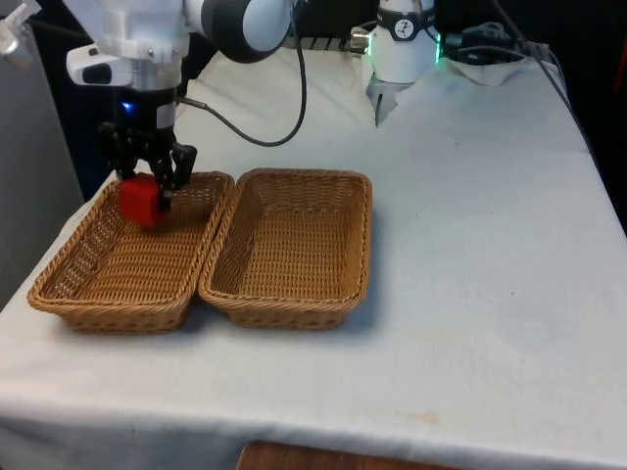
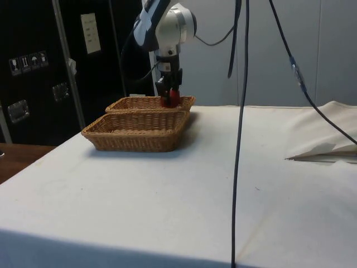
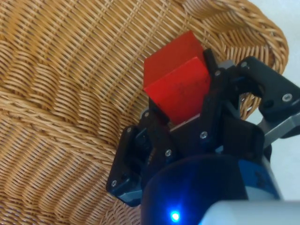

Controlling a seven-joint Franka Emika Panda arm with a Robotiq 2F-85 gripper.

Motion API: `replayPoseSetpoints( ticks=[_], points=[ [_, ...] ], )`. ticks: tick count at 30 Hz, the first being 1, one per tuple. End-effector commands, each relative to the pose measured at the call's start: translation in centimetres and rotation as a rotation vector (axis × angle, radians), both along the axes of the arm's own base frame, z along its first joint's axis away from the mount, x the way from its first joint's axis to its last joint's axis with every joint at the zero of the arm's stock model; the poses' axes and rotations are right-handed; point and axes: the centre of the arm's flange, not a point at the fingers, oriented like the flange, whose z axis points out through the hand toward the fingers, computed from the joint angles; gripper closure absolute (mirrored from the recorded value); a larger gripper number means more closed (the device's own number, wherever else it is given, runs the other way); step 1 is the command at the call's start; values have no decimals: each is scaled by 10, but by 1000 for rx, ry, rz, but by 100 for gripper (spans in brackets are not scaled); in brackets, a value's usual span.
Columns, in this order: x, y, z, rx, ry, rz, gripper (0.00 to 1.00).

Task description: Pick up the red cube and place it into the right basket.

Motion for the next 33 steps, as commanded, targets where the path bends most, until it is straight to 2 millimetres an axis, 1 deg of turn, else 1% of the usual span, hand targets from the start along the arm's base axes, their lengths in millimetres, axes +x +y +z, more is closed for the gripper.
replayPoseSetpoints(
  ticks=[1, 7, 8, 9, 10, 11, 13, 14, 17, 18, 19, 25, 28, 29, 30, 31, 33],
  points=[
    [0, -2, 3, 3, -1, -3, 97],
    [0, -5, 9, 0, -5, -9, 97],
    [1, -5, 9, -1, -5, -8, 95],
    [0, -5, 8, -4, -2, -6, 89],
    [1, -5, 9, -1, -5, -8, 89],
    [0, -5, 10, -2, -5, -9, 72],
    [0, -5, 10, -3, -6, -9, 53],
    [0, -6, 10, -3, -6, -9, 39],
    [0, -6, 11, -4, -7, -11, 10],
    [0, -6, 11, -4, -7, -11, 2],
    [0, -6, 10, -6, -4, -8, 0],
    [0, -6, 10, -4, -6, -11, 0],
    [0, -7, 19, 1, -12, -13, 0],
    [1, -7, 14, -8, -11, -11, 0],
    [0, -6, 22, 4, -15, -14, 0],
    [-1, -5, 26, 13, -18, -17, 0],
    [-1, -3, 29, 22, -19, -18, 0]
  ],
)
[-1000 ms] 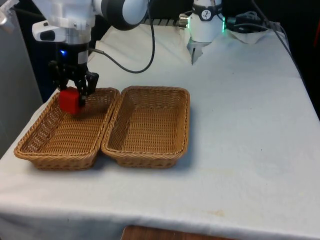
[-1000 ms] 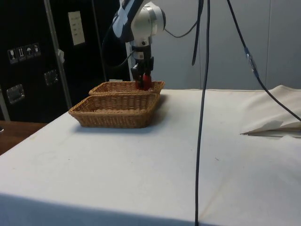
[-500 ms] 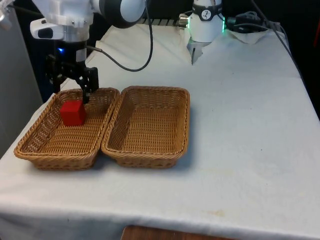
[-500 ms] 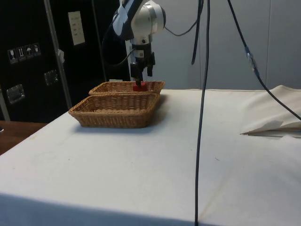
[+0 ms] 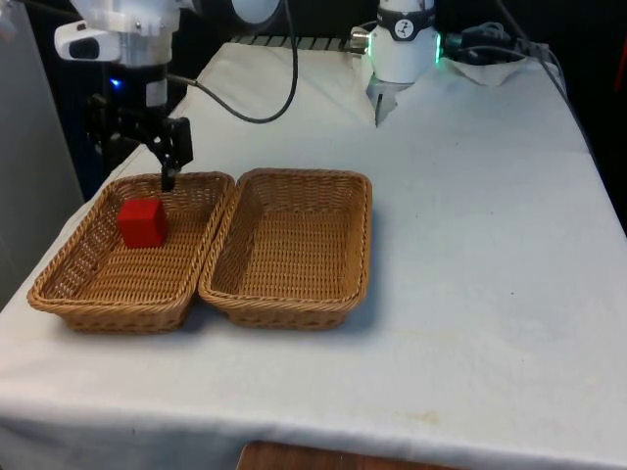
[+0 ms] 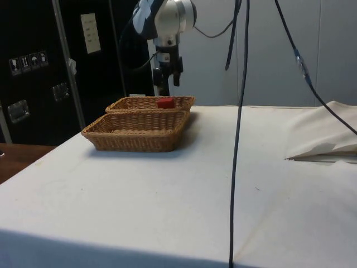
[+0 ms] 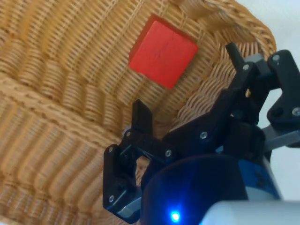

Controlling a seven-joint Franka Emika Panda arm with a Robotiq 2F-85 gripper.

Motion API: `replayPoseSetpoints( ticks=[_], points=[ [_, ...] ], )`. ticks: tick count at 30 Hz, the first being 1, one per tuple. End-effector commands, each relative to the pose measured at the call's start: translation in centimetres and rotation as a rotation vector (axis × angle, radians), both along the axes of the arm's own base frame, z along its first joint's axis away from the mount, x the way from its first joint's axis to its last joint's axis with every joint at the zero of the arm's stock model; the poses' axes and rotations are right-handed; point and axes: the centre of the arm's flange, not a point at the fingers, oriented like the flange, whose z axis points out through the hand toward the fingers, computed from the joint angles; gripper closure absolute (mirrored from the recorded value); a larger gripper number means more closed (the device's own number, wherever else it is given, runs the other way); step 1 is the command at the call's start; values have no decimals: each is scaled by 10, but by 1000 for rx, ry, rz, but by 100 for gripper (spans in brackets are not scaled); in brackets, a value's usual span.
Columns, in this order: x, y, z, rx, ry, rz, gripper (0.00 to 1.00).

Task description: Pick up the red cube and place it into the right basket.

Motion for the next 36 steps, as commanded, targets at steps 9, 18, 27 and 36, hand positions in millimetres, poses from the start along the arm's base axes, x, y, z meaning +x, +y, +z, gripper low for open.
replayPoseSetpoints(
  ticks=[9, 18, 27, 36],
  points=[
    [1, 28, 8, 24, -6, 0, 0],
    [-1, 57, 10, 41, -7, 6, 0],
    [-6, 85, 9, 58, -3, 25, 0],
    [-11, 113, 9, 74, 5, 48, 0]
  ],
)
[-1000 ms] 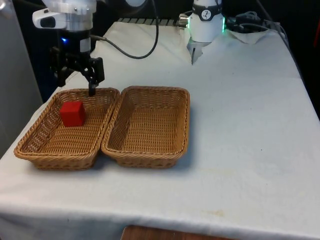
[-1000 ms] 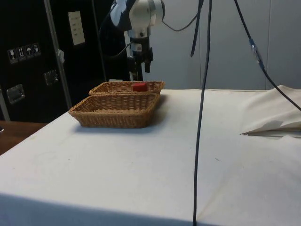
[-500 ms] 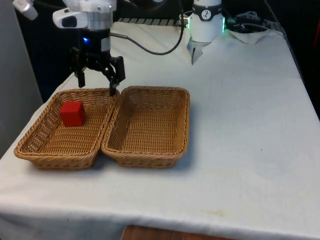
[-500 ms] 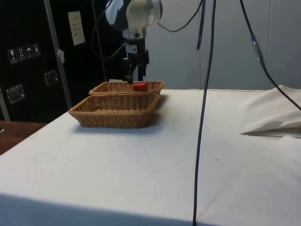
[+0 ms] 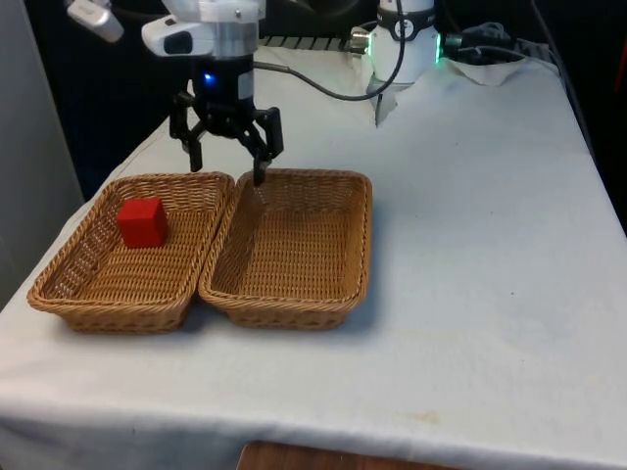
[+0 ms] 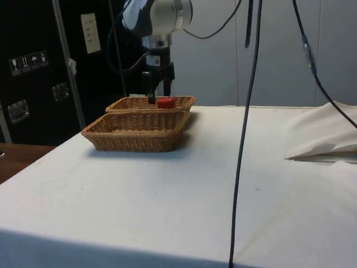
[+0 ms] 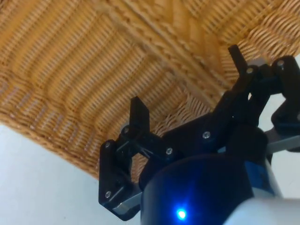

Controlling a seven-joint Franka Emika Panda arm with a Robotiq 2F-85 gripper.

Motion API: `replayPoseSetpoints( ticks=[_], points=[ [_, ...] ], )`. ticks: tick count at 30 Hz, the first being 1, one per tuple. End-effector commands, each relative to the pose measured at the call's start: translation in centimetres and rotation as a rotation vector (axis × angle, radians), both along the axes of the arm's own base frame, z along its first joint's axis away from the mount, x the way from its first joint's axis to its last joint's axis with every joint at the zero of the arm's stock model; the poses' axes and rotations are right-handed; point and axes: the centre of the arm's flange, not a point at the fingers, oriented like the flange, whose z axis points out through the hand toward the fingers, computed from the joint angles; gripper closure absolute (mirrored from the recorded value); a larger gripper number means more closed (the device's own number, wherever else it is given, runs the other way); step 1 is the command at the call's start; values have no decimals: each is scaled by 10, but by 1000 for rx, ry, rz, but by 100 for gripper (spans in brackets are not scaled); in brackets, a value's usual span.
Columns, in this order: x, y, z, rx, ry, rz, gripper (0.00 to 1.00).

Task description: Pick up the red cube and place it into the right basket.

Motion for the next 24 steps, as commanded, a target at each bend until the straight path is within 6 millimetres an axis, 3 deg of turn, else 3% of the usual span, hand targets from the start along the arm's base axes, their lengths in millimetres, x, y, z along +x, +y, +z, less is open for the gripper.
replayPoseSetpoints(
  ticks=[1, 24],
  points=[
    [-2, 5, 2, -7, -5, 2, 0],
    [-11, 65, 6, 29, 17, 67, 0]
  ],
)
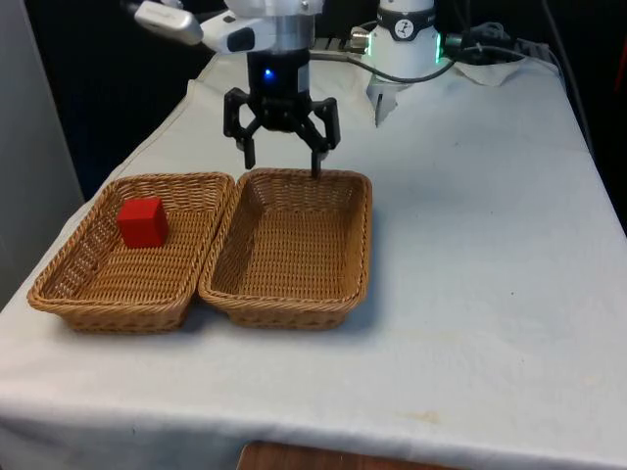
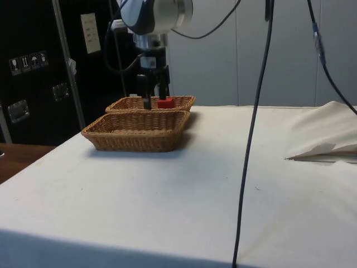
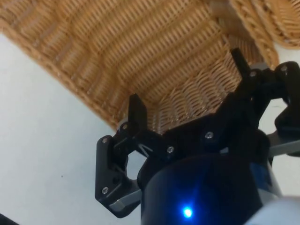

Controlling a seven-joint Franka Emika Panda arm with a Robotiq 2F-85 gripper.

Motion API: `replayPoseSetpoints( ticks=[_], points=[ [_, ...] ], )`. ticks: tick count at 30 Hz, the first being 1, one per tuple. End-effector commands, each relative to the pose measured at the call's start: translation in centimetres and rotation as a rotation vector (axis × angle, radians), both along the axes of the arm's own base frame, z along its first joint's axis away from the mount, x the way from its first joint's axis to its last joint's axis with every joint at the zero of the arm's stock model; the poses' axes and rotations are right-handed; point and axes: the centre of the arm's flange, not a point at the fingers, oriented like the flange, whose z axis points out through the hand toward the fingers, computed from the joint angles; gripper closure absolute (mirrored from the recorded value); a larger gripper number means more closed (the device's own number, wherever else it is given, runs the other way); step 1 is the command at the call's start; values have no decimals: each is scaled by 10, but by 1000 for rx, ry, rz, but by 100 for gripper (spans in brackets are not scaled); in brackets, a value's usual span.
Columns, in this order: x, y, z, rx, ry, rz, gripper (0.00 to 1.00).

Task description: Pick up the red cube and place it into the right basket.

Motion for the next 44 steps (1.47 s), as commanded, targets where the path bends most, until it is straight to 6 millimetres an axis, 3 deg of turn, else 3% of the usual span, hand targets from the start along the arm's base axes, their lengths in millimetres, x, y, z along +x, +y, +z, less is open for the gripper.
replayPoseSetpoints(
  ticks=[1, 44],
  points=[
    [-2, 6, 1, -7, -5, 4, 0],
    [-14, 88, 20, 59, 15, 186, 0]
  ],
)
